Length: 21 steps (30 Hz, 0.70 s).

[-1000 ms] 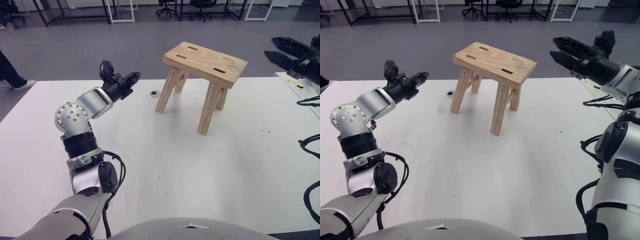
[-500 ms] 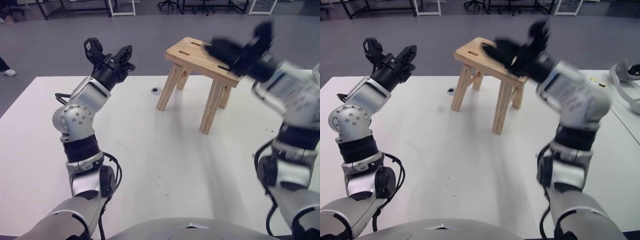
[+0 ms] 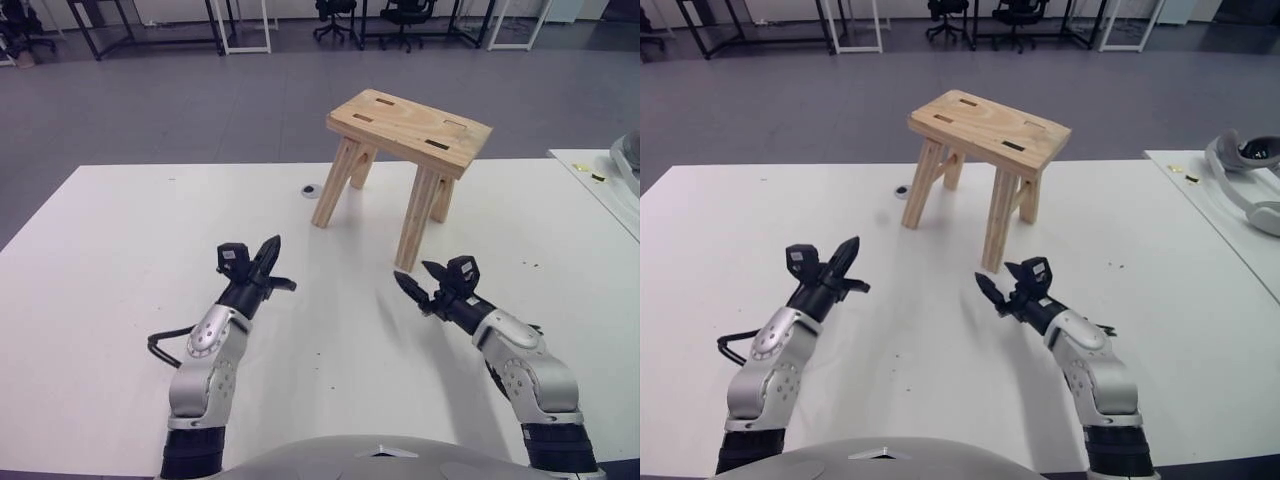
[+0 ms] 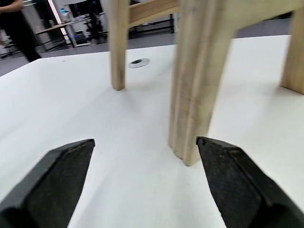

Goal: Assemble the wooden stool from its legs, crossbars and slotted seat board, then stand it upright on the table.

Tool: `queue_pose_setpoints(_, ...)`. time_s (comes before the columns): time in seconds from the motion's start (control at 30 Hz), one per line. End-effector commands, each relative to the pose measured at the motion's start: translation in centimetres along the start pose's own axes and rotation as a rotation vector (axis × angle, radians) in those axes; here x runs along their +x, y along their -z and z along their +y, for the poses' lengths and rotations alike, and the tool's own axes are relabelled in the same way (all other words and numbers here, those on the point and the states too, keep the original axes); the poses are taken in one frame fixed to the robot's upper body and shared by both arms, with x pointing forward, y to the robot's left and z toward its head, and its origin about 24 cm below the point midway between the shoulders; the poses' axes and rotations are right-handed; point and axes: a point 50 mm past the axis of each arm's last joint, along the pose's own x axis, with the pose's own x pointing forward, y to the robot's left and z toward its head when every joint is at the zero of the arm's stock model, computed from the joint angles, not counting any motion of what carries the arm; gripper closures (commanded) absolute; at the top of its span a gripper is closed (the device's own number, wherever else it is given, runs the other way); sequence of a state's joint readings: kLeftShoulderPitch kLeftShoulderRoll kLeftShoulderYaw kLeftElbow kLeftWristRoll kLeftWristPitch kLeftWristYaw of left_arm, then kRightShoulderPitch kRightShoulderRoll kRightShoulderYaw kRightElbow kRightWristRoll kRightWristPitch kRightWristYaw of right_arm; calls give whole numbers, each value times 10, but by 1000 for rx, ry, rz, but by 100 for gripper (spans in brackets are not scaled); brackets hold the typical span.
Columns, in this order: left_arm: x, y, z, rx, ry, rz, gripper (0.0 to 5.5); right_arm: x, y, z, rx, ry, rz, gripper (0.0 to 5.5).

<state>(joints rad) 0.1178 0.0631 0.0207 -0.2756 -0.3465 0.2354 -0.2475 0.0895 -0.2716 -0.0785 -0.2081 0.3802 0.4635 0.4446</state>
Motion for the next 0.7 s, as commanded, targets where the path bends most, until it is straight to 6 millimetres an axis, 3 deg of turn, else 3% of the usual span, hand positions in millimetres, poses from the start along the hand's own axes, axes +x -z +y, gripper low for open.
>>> queue_pose_setpoints(0.03, 3, 8, 1, 44, -78, 8, 550, 4, 1, 1, 4, 59, -40, 151)
queue_pose_setpoints(0.1, 4, 13, 5, 27, -166, 40, 550, 5, 3, 5, 9, 86, -53, 151)
queue_pose_setpoints(0.23, 0, 9, 0, -97, -168, -42, 550, 6, 9, 12, 31, 125, -61, 151)
queue_pose_setpoints(0.37, 0, 12, 3, 9, -193, -40, 550, 9, 13, 15, 52, 152, -56, 151)
queue_pose_setpoints(0.7, -2, 16, 5, -38, -207, -72, 550, 20, 6, 6, 79, 244, -69, 151)
